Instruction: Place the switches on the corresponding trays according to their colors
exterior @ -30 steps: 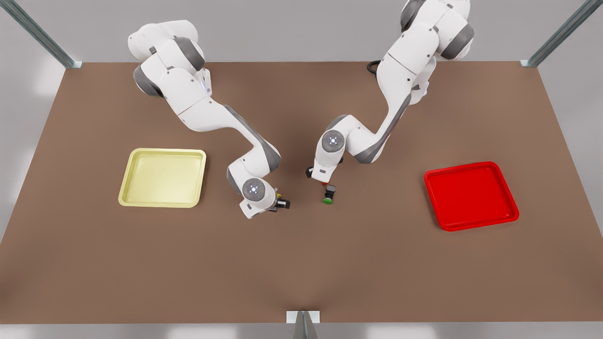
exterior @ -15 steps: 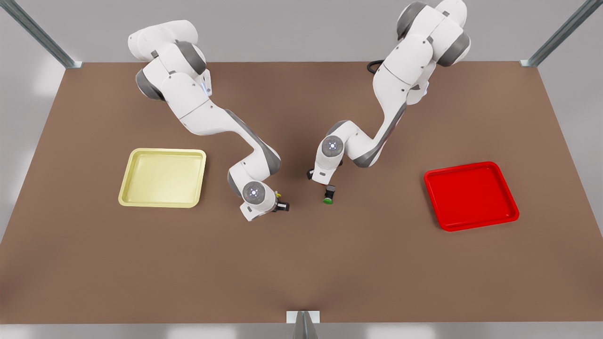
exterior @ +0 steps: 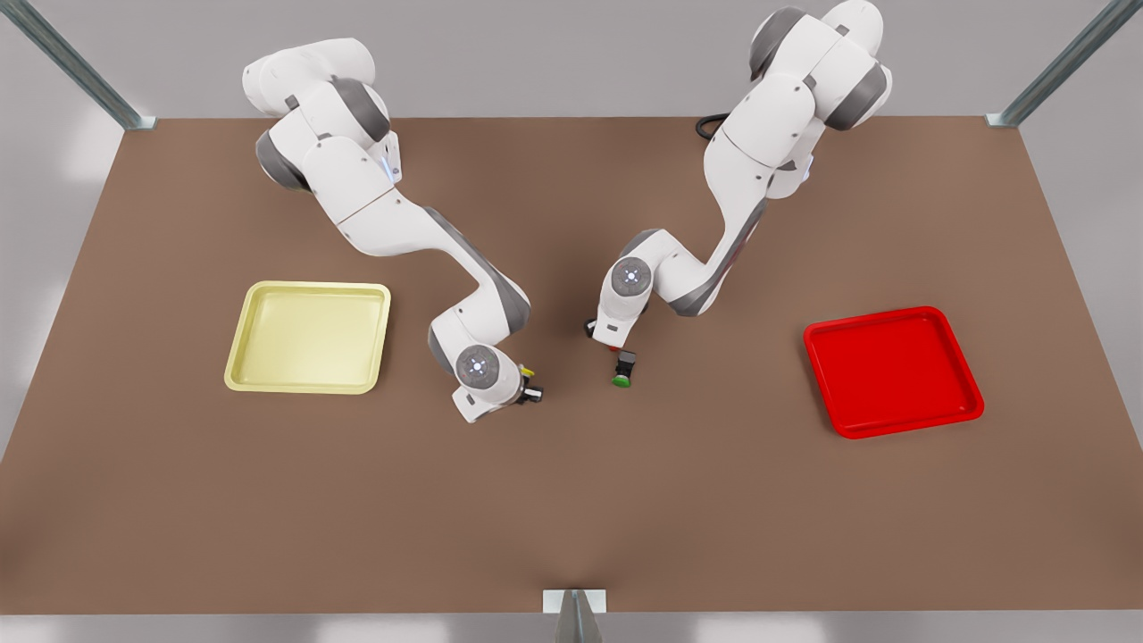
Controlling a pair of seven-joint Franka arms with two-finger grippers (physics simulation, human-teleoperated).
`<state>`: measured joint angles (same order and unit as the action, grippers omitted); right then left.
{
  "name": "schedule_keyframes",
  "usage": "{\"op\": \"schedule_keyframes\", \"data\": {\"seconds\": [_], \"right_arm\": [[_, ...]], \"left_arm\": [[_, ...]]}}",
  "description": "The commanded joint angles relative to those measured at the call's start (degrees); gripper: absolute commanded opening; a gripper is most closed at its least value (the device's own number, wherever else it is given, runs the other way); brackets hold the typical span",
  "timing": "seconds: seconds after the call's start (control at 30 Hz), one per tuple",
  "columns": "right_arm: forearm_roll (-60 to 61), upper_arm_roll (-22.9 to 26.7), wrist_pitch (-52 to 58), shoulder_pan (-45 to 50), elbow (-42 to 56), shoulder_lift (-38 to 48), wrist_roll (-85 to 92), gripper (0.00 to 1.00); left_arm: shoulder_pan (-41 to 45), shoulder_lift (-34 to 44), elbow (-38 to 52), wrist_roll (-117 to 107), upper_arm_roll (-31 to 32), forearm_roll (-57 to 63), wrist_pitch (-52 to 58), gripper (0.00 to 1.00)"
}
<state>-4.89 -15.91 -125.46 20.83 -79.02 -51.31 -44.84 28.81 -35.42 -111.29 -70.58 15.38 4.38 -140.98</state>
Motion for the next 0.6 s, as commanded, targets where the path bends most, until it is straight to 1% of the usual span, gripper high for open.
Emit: {"op": "schedule_keyframes", "data": {"seconds": [0.0, 0.07, 0.17, 0.23, 0.4, 0.43, 0.47, 0.5, 0.53, 0.57], "right_arm": [[-0.1, 0.0, 0.0, 0.0, 0.0, -0.1, -0.1, 0.64], [-0.2, 0.1, 0.0, 0.1, -0.1, -0.1, -0.1, 0.64], [-0.1, 0.2, 0.0, 0.1, -0.1, -0.3, 0.5, 0.64], [-0.1, 0.2, 0.0, 0.1, -0.1, -0.2, 0.5, 0.70], [-0.1, 0.2, 0.0, 0.1, 0.0, -0.6, 0.8, 0.69], [-0.1, 0.2, 0.0, 0.1, 0.0, -1.0, 0.8, 0.69], [-0.1, 0.2, 0.0, 0.1, 0.1, -1.0, 0.8, 0.67], [-0.1, 0.2, 0.2, 0.1, 0.2, -1.0, 0.8, 0.51], [0.0, 0.2, 0.4, 0.1, 0.3, -1.0, 0.9, 0.46], [0.0, 0.2, 0.6, 0.1, 0.3, -1.0, 1.0, 0.46]], "left_arm": [[0.0, 0.0, 0.0, 0.0, 0.1, 0.0, 0.1, 0.67], [0.1, 0.0, 0.0, 0.0, 0.0, -0.1, 0.3, 0.64], [0.1, 0.2, -0.1, -0.4, 0.2, -0.5, 0.8, 0.65], [0.2, 0.3, 0.0, -0.4, 0.4, -0.6, 0.5, 0.65], [0.7, 0.3, 0.1, -1.0, 0.4, -0.8, 0.4, 0.64], [0.7, 0.3, 0.1, -1.4, 0.4, -0.8, 0.4, 0.62], [0.7, 0.3, 0.1, -1.4, 0.4, -0.8, 0.4, 0.60], [0.7, 0.3, 0.1, -1.4, 0.4, -0.8, 0.3, 0.59], [0.7, 0.1, 0.2, -1.4, 0.4, -0.7, -0.2, 0.59], [0.7, 0.1, 0.2, -1.3, 0.4, -0.7, -0.6, 0.59]]}}
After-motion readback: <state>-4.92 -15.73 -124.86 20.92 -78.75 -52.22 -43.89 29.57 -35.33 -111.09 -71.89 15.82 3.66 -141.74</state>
